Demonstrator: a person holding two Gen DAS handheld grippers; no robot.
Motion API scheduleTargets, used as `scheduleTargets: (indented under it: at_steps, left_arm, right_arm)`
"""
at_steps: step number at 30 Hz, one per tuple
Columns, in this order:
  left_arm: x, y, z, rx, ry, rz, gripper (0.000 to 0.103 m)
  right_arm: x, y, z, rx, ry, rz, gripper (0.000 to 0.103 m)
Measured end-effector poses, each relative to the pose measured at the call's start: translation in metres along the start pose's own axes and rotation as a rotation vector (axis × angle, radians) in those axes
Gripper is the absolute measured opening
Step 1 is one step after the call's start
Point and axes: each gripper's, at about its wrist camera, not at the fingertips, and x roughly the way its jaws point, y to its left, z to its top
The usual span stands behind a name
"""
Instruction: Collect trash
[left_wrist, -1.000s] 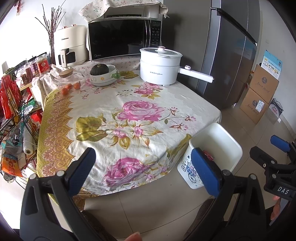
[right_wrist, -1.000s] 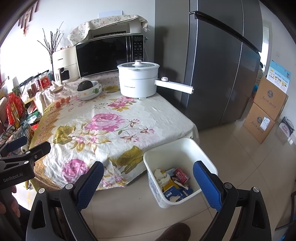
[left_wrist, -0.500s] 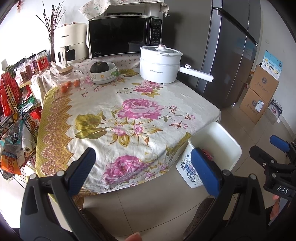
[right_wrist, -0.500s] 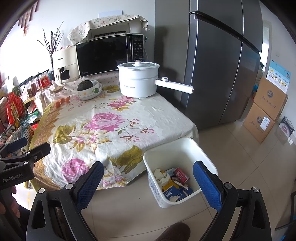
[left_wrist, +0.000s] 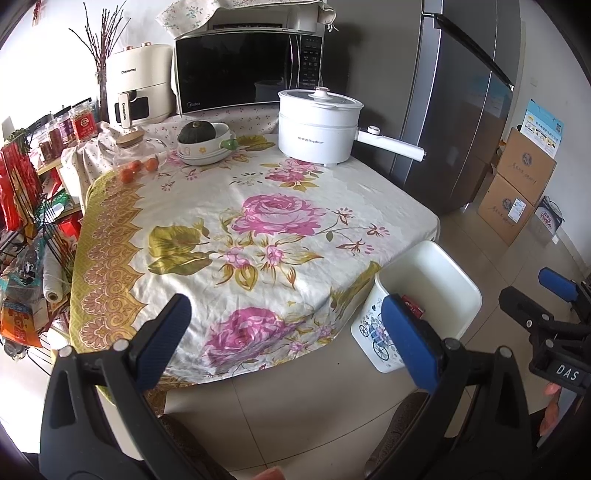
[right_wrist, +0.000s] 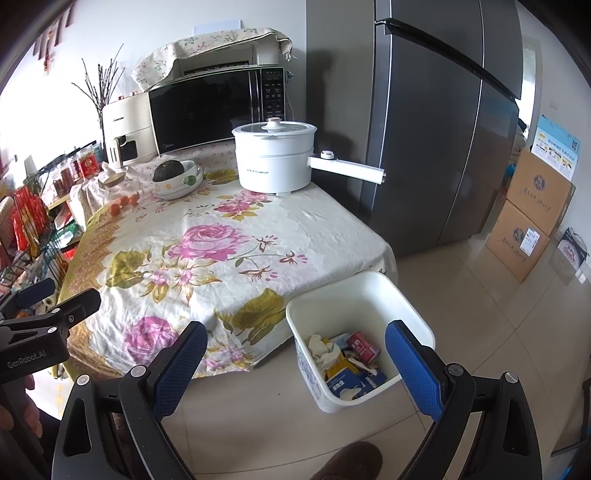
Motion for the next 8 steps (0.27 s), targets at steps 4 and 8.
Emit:
scheduleTargets:
  at_steps: [4,8]
  left_arm:
    - [-0.0004,-0.0012,-0.0003,0.005,0.001,-0.006,0.102]
    - [0.0003,0.0003,0.0005,-0.007,0.009,0.000,0.102]
  right_arm:
    - [0.0003,-0.0007,0.0006,0.000,0.001,-0.001,0.098]
    - [0.0002,0.0001,-0.0002,0.004,0.003,-0.002,0.098]
